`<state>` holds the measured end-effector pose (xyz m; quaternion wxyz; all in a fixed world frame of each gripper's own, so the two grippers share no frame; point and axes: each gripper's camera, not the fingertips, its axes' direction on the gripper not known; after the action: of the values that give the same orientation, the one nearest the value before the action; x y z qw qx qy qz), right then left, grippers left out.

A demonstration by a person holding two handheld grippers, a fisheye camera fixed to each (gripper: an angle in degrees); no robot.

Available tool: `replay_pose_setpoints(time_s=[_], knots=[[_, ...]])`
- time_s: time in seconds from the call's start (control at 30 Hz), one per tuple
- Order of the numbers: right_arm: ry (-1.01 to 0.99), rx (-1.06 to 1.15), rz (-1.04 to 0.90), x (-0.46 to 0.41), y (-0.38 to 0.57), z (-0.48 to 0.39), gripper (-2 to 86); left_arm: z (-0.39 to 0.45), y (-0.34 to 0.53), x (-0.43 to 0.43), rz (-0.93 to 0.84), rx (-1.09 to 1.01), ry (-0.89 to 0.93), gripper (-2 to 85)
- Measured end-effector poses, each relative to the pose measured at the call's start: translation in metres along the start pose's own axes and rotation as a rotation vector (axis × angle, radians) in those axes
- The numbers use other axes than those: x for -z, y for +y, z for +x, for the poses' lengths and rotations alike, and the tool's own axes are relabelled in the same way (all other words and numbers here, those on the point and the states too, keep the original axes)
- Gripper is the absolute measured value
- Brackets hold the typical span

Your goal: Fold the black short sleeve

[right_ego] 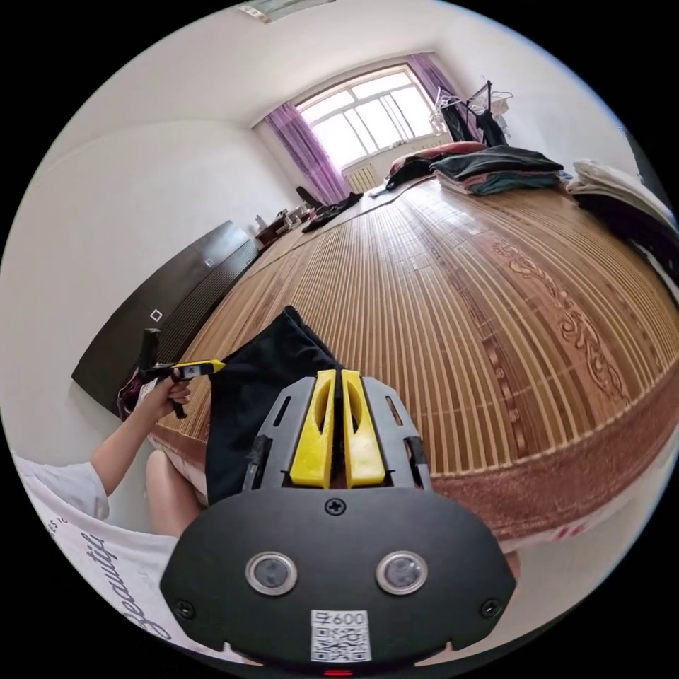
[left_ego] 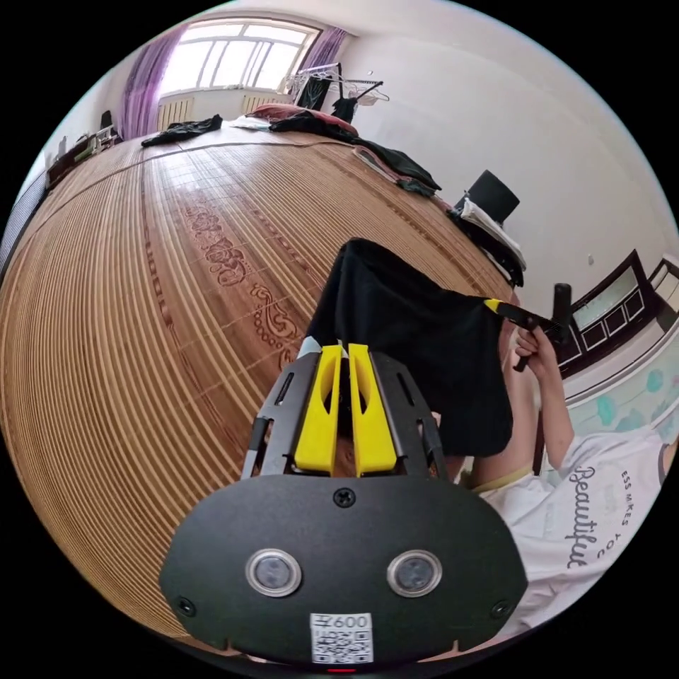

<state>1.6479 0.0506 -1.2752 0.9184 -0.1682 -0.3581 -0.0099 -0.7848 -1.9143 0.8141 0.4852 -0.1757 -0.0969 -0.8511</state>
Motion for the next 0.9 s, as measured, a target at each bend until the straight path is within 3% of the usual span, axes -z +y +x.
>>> replay_pose_setpoints(time_s=[0.2, 0.27, 0.37, 0.47, 0.63, 0.9], knots=[[0.003, 0.098, -0.215, -0.064, -0.027, -0.031, -0.9, -0.018, 0.09, 0.037, 0.056, 0.116, 0.124, 2.7], [0.092, 0.146, -0.337, -0.089, -0.024, -0.047, -0.9, -0.019, 0.118, 0.055, 0.197, 0.057, 0.071, 4.0], [0.147, 0.185, -0.265, -0.086, -0.006, -0.063, -0.9, -0.036, 0.137, 0.073, 0.343, 0.171, 0.033, 5.0], [0.121, 0.119, -0.204, -0.074, 0.008, -0.058, -0.9, -0.046, 0.118, 0.062, 0.288, 0.141, 0.152, 5.7], [0.026, 0.015, -0.141, -0.065, 0.029, -0.039, -0.9, -0.032, 0.05, 0.022, 0.133, 0.046, 0.078, 8.1], [0.063, 0.09, -0.094, -0.07, 0.07, -0.036, -0.9, -0.023, -0.034, -0.056, 0.048, 0.033, 0.013, 9.3]])
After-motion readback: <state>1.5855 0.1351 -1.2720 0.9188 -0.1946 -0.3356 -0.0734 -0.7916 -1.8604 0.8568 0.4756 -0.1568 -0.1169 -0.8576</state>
